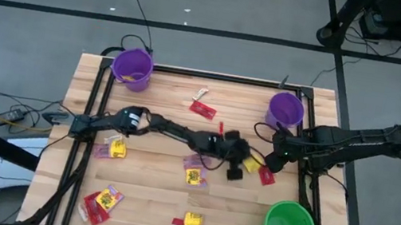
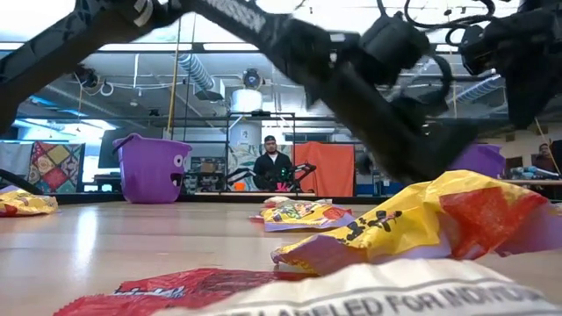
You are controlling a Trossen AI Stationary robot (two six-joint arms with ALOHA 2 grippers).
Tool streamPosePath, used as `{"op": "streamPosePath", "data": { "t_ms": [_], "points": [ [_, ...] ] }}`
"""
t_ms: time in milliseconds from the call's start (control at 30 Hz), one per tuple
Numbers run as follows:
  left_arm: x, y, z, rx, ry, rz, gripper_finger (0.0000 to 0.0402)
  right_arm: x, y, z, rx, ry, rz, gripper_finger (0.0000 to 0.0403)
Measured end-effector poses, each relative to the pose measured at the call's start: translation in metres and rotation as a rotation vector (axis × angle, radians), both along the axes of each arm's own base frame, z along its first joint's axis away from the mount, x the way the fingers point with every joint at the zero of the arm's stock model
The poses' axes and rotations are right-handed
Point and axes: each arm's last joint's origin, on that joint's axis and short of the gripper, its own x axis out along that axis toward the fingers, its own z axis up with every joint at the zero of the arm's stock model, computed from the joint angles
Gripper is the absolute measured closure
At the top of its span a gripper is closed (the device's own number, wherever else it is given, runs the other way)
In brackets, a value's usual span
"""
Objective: Sort candy by brand, put in halloween buckets
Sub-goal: Put the yellow candy into the left purple bucket
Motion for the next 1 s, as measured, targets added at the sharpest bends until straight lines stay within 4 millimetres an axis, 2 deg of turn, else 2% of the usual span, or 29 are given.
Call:
{"op": "streamPosePath", "data": {
  "t_ms": [100, 433, 700, 833, 1000],
  "points": [
    [-0.012, 0.011, 0.029, 0.005, 0.056, 0.028, 0.04, 0.0, -0.001, 0.0, -0.03, -0.003, 0.002, 0.0287],
    [-0.064, 0.048, 0.099, 0.035, 0.272, 0.057, 0.0401, 0.001, -0.003, 0.001, -0.117, -0.021, 0.006, 0.0287],
    [-0.112, 0.103, 0.138, 0.074, 0.444, 0.134, 0.0401, 0.011, -0.002, 0.003, -0.116, -0.116, 0.024, 0.0287],
    [-0.137, 0.136, 0.147, 0.053, 0.539, 0.196, 0.0401, 0.017, -0.001, 0.006, -0.114, -0.181, 0.037, 0.0287],
    [-0.163, 0.162, 0.169, -0.018, 0.51, 0.245, 0.0401, 0.019, -0.001, 0.007, -0.149, -0.208, 0.054, 0.0287]
  ]
}}
